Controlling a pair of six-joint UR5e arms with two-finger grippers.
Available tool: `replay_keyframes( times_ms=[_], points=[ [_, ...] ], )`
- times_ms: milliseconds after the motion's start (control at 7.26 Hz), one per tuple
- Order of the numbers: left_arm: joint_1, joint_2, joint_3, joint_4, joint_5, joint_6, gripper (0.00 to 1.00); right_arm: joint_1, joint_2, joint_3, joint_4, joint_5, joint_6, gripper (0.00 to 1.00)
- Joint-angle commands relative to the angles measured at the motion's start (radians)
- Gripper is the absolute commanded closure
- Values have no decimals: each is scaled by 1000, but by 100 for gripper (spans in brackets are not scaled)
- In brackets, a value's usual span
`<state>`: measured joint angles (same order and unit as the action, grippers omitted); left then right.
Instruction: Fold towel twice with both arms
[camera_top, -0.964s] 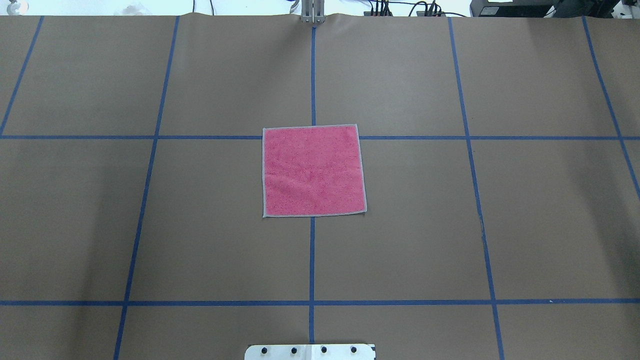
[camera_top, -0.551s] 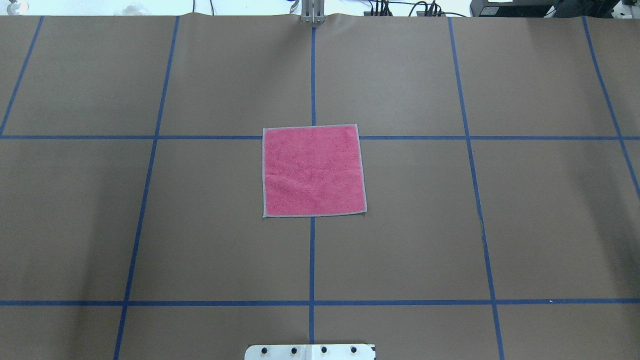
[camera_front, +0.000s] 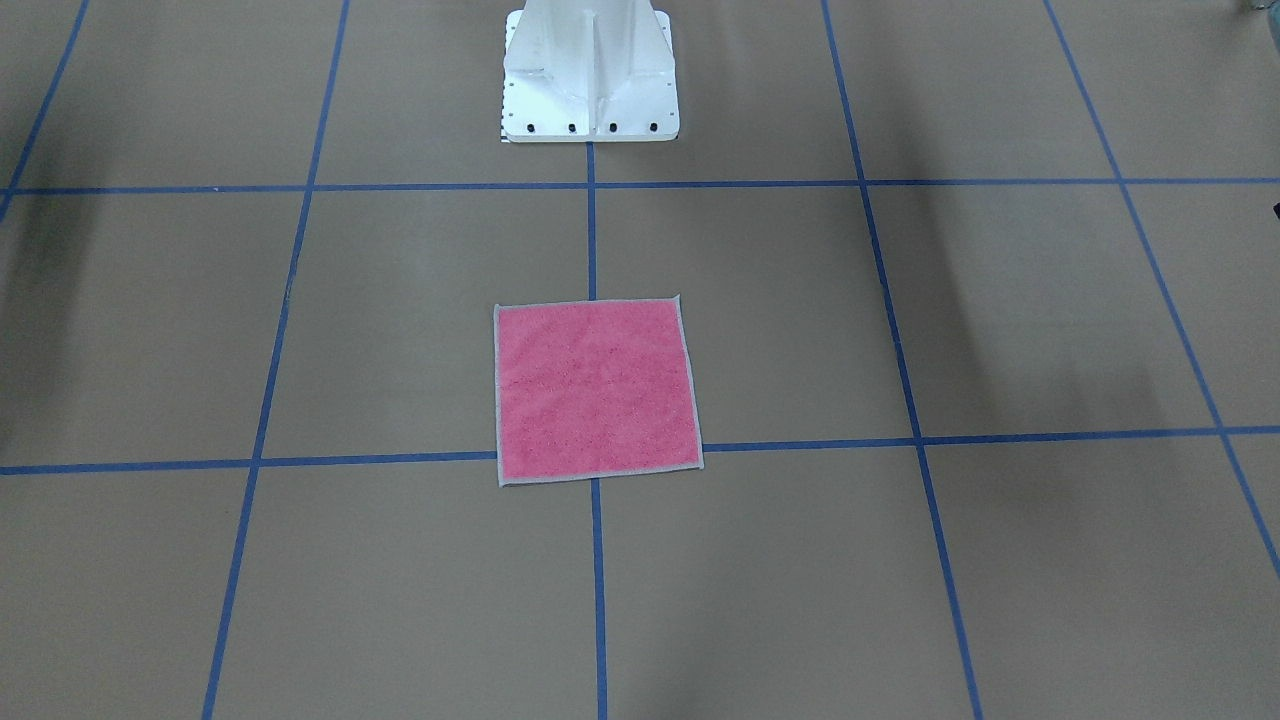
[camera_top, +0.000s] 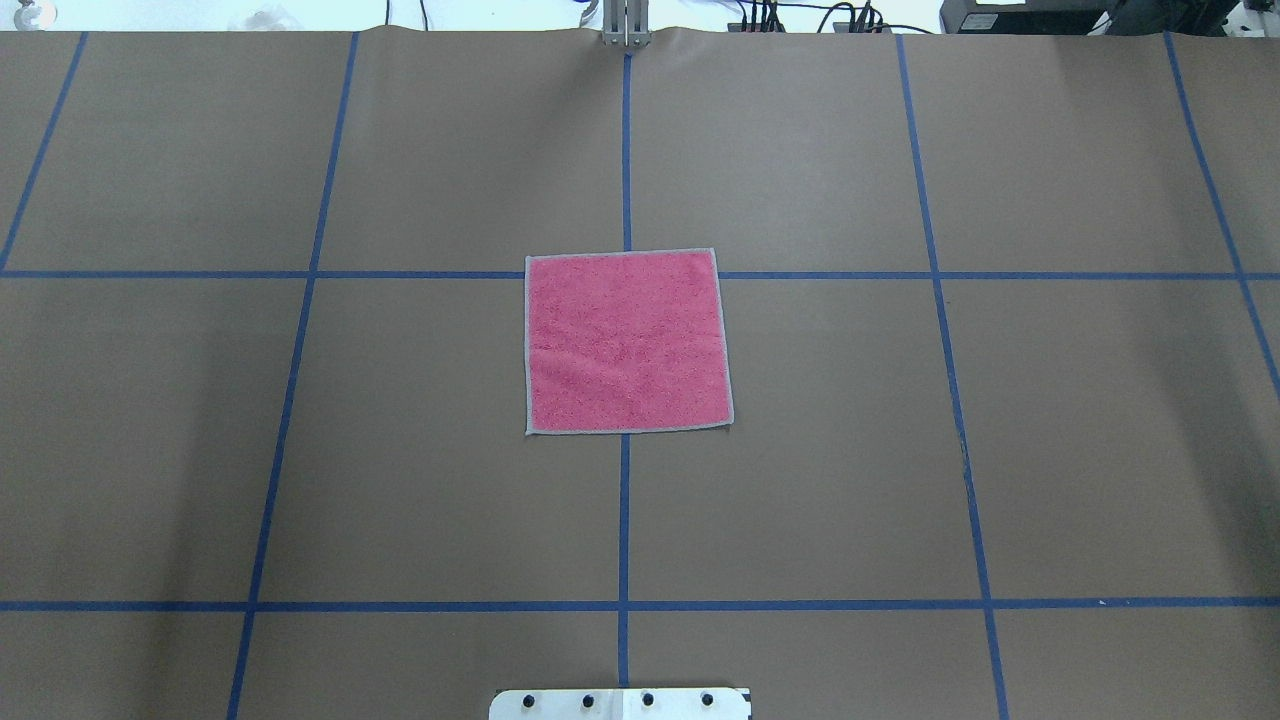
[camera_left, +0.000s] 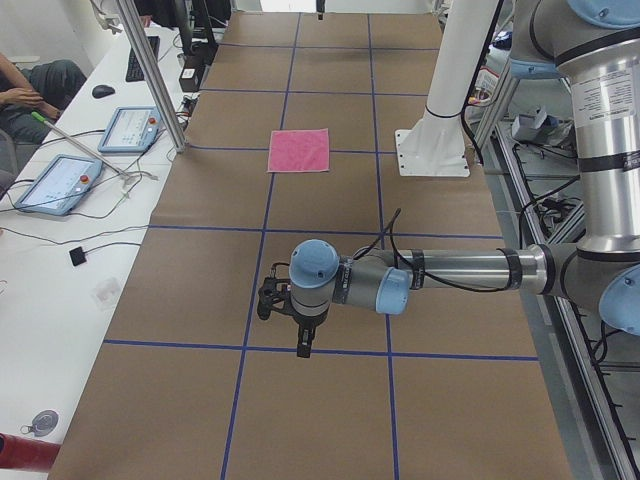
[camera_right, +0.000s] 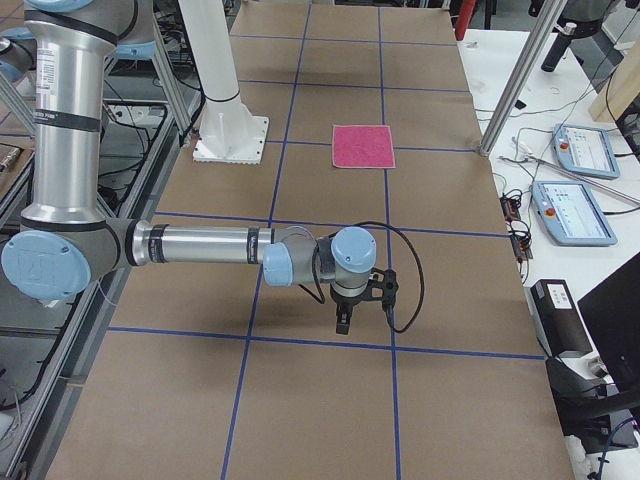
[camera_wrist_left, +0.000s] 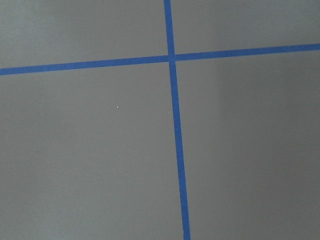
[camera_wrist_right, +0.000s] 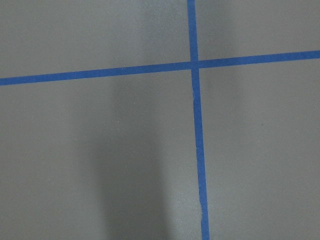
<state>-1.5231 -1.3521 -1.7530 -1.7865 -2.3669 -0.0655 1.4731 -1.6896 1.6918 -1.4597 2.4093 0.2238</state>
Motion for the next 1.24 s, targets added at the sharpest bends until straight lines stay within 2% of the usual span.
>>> replay_keyframes(
  times_ms=[0,138,551,964,1102],
  points=[
    [1,-2,0,1,-8,0,0,-7,5,14,2,26,0,0],
    [3,-2,3,4,-47,0,0,-8,5,19,4,63,0,0],
    [4,-9,0,-1,-52,-2,0,-54,11,55,4,68,2,0],
    [59,-54,-29,-1,-52,-173,0,-88,21,80,21,68,35,0],
    [98,-77,-52,-1,-54,-227,0,-117,51,89,21,67,130,0]
  ],
)
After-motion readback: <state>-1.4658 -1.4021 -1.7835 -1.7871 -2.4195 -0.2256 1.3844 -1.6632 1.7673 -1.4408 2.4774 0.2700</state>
